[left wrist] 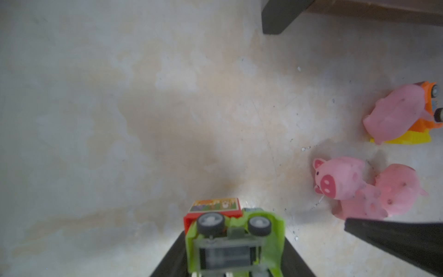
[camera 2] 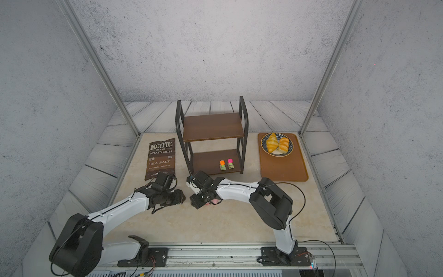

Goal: Organize plastic toys on shelves
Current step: Place the plastic toy at the center of the board.

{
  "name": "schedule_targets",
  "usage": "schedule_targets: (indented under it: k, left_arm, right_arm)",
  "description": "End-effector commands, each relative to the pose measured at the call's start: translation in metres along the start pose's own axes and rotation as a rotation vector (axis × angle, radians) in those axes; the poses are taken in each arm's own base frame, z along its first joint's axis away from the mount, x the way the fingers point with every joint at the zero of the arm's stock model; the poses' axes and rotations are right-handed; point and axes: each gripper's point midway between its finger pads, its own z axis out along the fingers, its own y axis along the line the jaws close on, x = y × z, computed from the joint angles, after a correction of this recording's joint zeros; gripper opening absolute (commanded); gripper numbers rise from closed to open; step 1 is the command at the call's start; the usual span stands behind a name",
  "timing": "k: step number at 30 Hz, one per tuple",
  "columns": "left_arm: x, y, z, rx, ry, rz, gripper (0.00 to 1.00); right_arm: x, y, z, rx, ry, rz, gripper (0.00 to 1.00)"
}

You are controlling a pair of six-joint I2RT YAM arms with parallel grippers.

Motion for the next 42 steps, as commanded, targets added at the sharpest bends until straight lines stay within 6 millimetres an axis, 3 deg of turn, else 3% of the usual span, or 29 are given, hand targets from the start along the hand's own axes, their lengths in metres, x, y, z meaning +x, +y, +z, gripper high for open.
schedule_targets:
  k: [1, 12, 16, 21, 29, 32, 35, 40, 42]
  left_arm:
    - [0.006, -0.009, 0.002, 0.069, 0.02, -0.017, 0.4]
    - [0.024, -0.049, 0.013, 0.217, 0.093, 0.041, 0.4]
    - [0.034, -0.063, 0.021, 0.21, 0.135, 0.095, 0.4]
    - [0.037, -0.065, 0.024, 0.194, 0.148, 0.109, 0.42]
    - [0.025, -0.066, 0.002, 0.167, 0.109, 0.161, 0.71]
    - [0.018, -0.068, -0.006, 0.166, 0.084, 0.176, 0.76]
    - [0.011, -0.064, -0.01, 0.139, 0.062, 0.17, 0.75]
    - [0.008, -0.057, -0.005, 0.101, 0.063, 0.155, 0.53]
    - [0.008, -0.056, -0.003, 0.099, 0.068, 0.153, 0.5]
  right_arm:
    - [0.009, -0.027, 0.013, 0.104, 0.037, 0.069, 0.46]
    - [0.028, -0.08, 0.005, 0.27, 0.037, 0.195, 0.46]
    - [0.03, -0.083, -0.001, 0.283, 0.025, 0.203, 0.46]
    - [0.027, -0.081, -0.013, 0.284, 0.009, 0.195, 0.46]
    - [0.026, -0.075, -0.026, 0.268, -0.006, 0.177, 0.47]
    - [0.025, -0.071, -0.03, 0.249, -0.013, 0.167, 0.48]
    - [0.026, -0.068, -0.032, 0.234, -0.012, 0.16, 0.48]
    - [0.026, -0.058, -0.037, 0.182, -0.025, 0.142, 0.47]
    - [0.025, -0.053, -0.038, 0.157, -0.033, 0.13, 0.46]
